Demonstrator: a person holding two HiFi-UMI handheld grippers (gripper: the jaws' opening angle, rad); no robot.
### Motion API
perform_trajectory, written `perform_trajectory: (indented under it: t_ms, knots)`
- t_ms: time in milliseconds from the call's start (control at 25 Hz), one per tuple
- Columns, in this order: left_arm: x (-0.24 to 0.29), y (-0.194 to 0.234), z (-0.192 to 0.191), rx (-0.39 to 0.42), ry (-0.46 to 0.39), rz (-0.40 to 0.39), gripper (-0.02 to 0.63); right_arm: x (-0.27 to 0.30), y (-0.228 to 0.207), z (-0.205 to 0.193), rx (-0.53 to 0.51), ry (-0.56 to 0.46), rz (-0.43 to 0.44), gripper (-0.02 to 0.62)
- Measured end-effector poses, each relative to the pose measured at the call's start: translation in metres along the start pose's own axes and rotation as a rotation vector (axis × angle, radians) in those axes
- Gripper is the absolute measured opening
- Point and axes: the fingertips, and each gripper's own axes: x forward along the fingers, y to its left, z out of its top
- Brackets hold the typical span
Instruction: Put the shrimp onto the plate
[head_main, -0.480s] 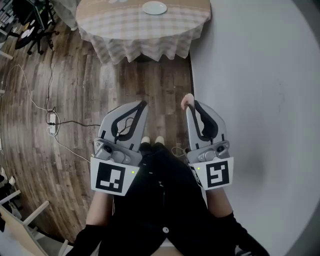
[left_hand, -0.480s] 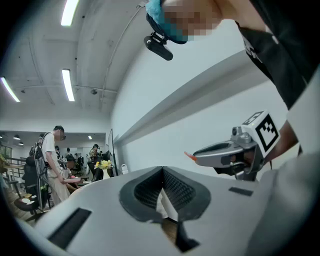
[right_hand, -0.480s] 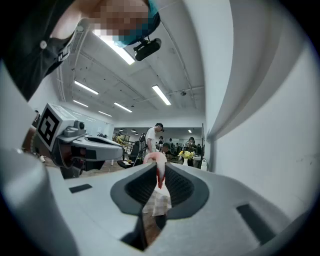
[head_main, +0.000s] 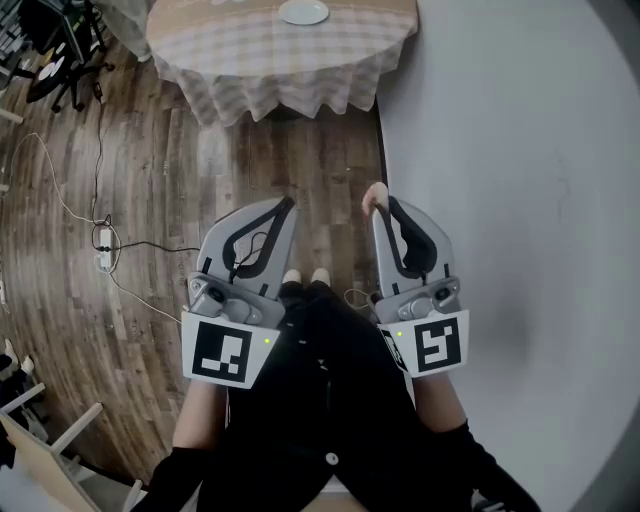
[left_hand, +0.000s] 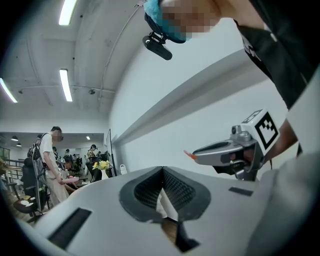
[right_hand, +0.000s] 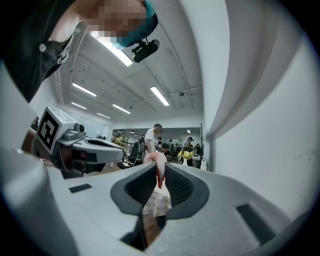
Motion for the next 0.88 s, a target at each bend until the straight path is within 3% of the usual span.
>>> perform_trajectory:
  t_ms: [880]
  knots:
    - [-0.004,0.012,0.0,0.002,-0.018,-0.022,0.002,0.008,0.018,0.002,-0.035,0.014,0.002,0.04]
